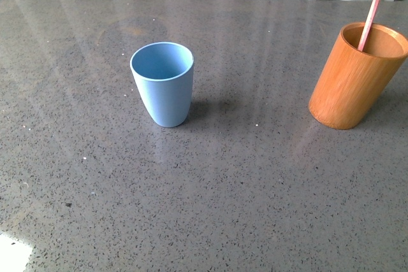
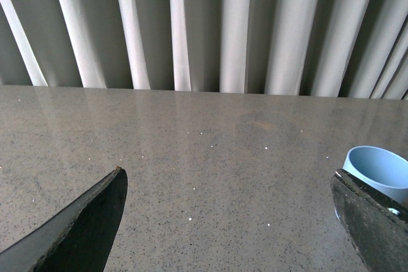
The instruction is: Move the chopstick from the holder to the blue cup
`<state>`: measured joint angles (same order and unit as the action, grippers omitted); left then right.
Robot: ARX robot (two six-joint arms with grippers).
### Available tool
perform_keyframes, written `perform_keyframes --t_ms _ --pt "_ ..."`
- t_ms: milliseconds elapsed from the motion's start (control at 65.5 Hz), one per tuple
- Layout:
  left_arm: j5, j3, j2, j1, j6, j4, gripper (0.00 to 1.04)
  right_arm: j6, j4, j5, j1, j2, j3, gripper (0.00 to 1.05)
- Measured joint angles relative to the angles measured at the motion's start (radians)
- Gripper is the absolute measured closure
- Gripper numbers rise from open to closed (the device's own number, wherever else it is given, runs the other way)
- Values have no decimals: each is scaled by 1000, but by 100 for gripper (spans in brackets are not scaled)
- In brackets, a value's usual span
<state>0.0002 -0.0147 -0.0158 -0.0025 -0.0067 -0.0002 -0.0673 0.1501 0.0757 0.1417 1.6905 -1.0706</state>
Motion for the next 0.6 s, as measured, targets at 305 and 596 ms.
perform_keyframes --t_ms 305,596 --pt "0 0 0 0 0 0 9 -1 -22 -1 -1 74 -76 9" --pt "0 0 0 0 0 0 9 -3 -23 -2 -7 90 -86 9"
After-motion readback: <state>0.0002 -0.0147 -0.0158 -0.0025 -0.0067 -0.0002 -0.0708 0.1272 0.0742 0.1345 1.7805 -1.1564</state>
